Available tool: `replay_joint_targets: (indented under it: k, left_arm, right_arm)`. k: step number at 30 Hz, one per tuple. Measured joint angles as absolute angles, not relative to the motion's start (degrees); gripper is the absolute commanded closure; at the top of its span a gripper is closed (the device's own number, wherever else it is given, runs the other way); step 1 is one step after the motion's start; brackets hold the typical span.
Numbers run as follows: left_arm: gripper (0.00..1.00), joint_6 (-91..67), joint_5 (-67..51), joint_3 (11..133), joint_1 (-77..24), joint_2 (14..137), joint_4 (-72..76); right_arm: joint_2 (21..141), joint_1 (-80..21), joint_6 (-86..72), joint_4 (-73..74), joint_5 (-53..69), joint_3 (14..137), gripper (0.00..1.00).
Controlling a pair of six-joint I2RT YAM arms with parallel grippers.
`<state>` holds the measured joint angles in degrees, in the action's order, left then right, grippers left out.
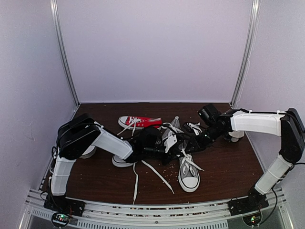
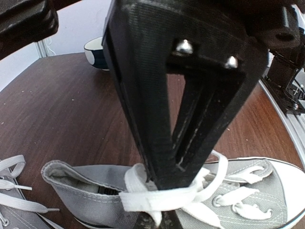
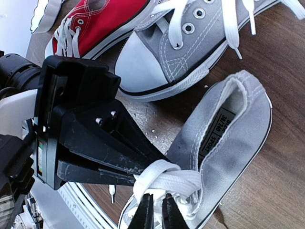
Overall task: Tie the shoes
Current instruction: Cross the half-tied shoelace with the shoelace loop.
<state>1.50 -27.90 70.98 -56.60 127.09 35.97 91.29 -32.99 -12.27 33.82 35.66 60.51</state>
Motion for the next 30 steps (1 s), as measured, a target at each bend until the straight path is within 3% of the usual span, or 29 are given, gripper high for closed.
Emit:
replay_joint_targets:
  k: [11, 16, 30]
  left_arm:
    - [0.97, 1.13, -28.27, 70.98, -56.6, 127.09, 35.97]
    - [0.97, 1.1, -28.36, 70.98, -56.6, 127.09, 35.97]
    - [0.97, 1.04, -28.53, 71.24, -56.6, 128.07, 35.86]
  right_arm:
    - [92.6, -33.15, -13.91, 32.6, 34.0, 60.4, 0.9]
    - [92.6, -33.15, -14.15, 33.36, 32.03, 60.4, 0.84]
    - [94.06, -34.26, -16.88, 31.66, 32.77, 60.34, 0.79]
